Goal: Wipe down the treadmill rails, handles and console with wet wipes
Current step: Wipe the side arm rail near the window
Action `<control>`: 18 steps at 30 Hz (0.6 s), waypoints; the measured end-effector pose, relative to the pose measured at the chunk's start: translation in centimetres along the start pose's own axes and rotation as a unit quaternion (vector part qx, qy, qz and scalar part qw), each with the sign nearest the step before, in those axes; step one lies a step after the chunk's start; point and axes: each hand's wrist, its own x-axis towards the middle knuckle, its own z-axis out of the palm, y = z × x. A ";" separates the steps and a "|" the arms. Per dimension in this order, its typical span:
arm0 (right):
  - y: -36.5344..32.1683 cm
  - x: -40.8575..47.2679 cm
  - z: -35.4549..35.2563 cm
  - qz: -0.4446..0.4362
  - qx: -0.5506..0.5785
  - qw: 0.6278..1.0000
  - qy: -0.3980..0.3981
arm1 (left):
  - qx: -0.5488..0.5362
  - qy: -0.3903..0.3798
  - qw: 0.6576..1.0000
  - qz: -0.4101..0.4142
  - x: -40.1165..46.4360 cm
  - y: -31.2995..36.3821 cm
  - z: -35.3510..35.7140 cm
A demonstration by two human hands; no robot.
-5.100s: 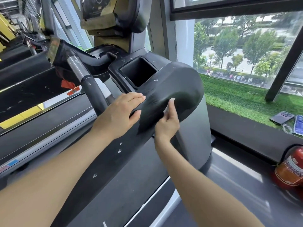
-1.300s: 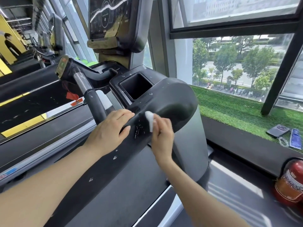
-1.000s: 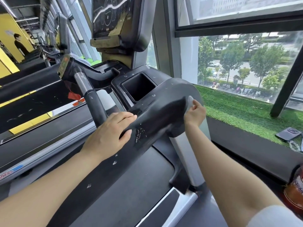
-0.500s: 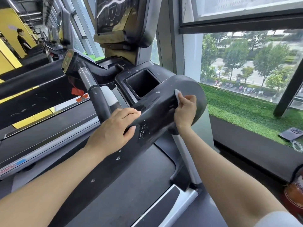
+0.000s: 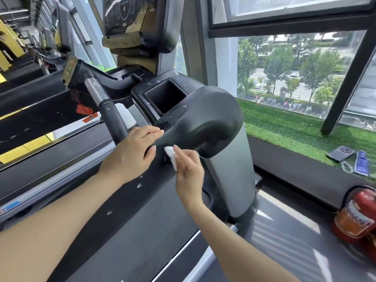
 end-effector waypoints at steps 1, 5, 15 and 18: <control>0.8 0.7 -0.4 0.055 0.028 0.997 0.035 | 0.001 0.002 1.000 0.002 -0.1 -0.1 0.0; 5.1 5.1 -2.3 0.275 0.083 0.942 0.174 | 0.009 0.002 1.000 0.008 0.0 -0.1 0.1; 5.0 4.7 0.4 0.298 0.042 0.945 0.127 | 0.005 -0.001 1.000 0.008 0.1 0.0 -0.1; 2.0 1.4 1.3 0.264 0.047 0.958 0.103 | 0.001 0.001 1.000 0.007 0.1 0.1 -0.1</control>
